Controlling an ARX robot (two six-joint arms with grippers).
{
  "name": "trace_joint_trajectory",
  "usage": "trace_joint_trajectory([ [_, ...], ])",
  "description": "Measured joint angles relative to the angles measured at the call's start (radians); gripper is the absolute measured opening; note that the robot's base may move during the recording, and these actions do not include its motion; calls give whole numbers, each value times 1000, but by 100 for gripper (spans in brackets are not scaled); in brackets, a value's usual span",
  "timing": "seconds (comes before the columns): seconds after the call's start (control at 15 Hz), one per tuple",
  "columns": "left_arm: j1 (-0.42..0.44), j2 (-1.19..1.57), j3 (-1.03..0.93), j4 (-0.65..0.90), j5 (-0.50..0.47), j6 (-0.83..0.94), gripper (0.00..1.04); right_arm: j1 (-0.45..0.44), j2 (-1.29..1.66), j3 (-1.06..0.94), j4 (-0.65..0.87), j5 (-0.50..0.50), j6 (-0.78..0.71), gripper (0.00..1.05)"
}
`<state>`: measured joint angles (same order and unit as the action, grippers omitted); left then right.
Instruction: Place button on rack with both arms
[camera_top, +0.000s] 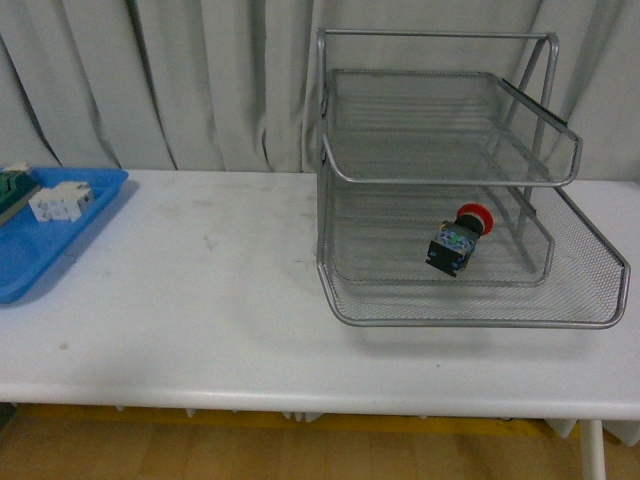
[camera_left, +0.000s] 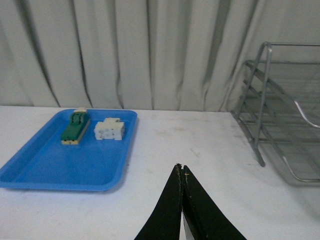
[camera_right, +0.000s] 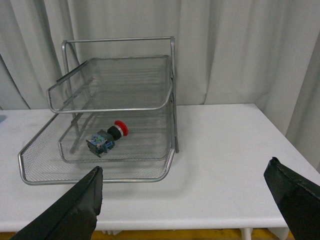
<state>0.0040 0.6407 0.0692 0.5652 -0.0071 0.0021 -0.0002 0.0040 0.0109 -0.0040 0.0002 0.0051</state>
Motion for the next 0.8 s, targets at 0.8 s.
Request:
trace_joint_trajectory([
  [0.8, -7, -369, -61, -291, 7, 0, 2, 0, 0, 0, 0, 0, 0, 98],
])
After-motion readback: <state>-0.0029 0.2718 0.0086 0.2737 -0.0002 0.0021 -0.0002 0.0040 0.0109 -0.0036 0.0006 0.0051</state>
